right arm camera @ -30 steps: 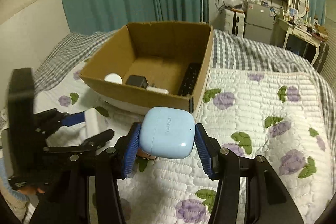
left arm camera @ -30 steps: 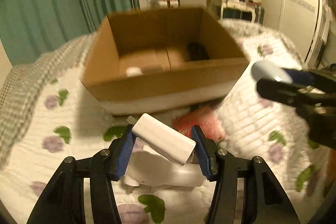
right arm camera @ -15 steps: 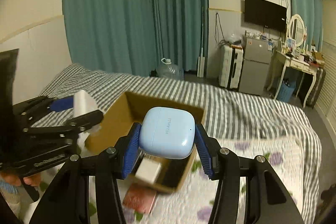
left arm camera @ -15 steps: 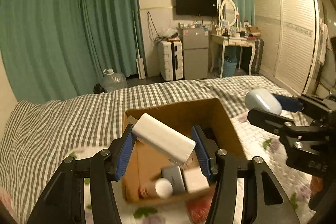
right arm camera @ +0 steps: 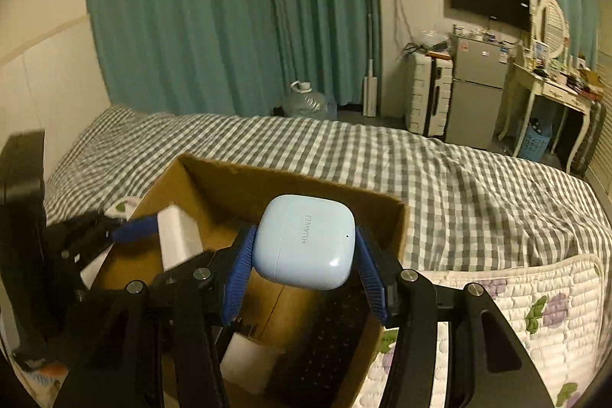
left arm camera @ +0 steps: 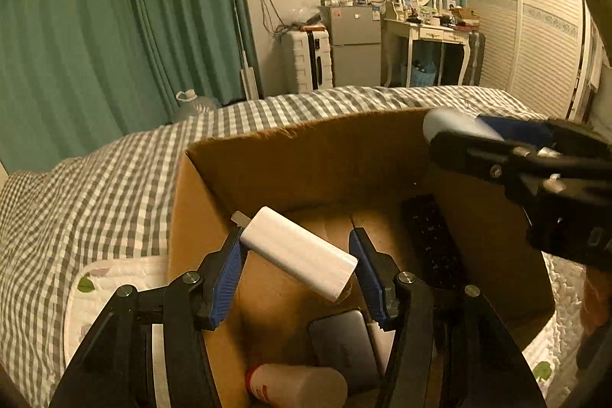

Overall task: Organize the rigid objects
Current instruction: 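Carry the earbud case and white block into the box and open both tools, then grasp the white hair-dryer-like device with the left tool while the right tool grasps the rose card case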

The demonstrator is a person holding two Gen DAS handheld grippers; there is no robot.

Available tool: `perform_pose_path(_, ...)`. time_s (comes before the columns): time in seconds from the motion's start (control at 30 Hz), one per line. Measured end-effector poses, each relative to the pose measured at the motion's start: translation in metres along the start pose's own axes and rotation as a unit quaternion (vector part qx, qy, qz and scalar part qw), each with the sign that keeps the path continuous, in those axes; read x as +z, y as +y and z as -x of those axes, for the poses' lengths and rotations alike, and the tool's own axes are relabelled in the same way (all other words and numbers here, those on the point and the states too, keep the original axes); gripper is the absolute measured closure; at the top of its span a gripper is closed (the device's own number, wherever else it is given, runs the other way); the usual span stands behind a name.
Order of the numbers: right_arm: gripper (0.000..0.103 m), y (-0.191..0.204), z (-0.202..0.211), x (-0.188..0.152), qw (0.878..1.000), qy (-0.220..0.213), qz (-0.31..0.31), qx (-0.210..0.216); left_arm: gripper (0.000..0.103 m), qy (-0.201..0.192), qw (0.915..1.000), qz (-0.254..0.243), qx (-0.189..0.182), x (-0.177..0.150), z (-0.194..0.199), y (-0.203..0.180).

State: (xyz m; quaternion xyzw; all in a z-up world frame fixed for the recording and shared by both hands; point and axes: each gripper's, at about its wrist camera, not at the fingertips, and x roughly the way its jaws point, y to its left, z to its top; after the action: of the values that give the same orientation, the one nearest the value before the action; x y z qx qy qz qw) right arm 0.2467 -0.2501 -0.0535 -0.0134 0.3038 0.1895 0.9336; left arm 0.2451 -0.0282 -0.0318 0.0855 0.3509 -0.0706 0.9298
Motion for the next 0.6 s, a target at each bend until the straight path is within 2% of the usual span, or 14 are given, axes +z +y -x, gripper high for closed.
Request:
perform_pose_path(0.03, 0.025, -0.001, 0.002, 0.000, 1.000, -0.001, -0.002, -0.004, 0.044, 0.002, 1.0000, 0.002, 0.002, 0.000, 0.003, 0.001)
perform_pose_path(0.07, 0.024, -0.003, 0.010, 0.001, 1.000, -0.008, -0.007, -0.001, 0.044, 0.001, 1.0000, 0.004, 0.007, 0.001, 0.007, 0.001)
perform_pose_path(0.27, 0.021, -0.004, 0.068, -0.002, 0.999, -0.049, -0.006, -0.016, 0.040, -0.039, 0.9988, 0.015, 0.025, 0.003, 0.055, 0.002)
perform_pose_path(0.4, 0.020, -0.004, 0.105, -0.028, 0.998, -0.060, -0.010, -0.029, 0.040, -0.057, 0.9975, 0.027, 0.030, -0.012, 0.089, 0.000)
perform_pose_path(0.53, 0.020, 0.004, 0.120, -0.063, 0.998, -0.046, -0.004, -0.035, 0.040, -0.045, 0.9976, 0.034, 0.041, -0.049, 0.104, -0.005)
perform_pose_path(0.6, 0.020, 0.007, 0.121, -0.079, 0.999, -0.036, 0.003, -0.033, 0.040, -0.017, 0.9978, 0.047, 0.042, -0.074, 0.103, -0.004)
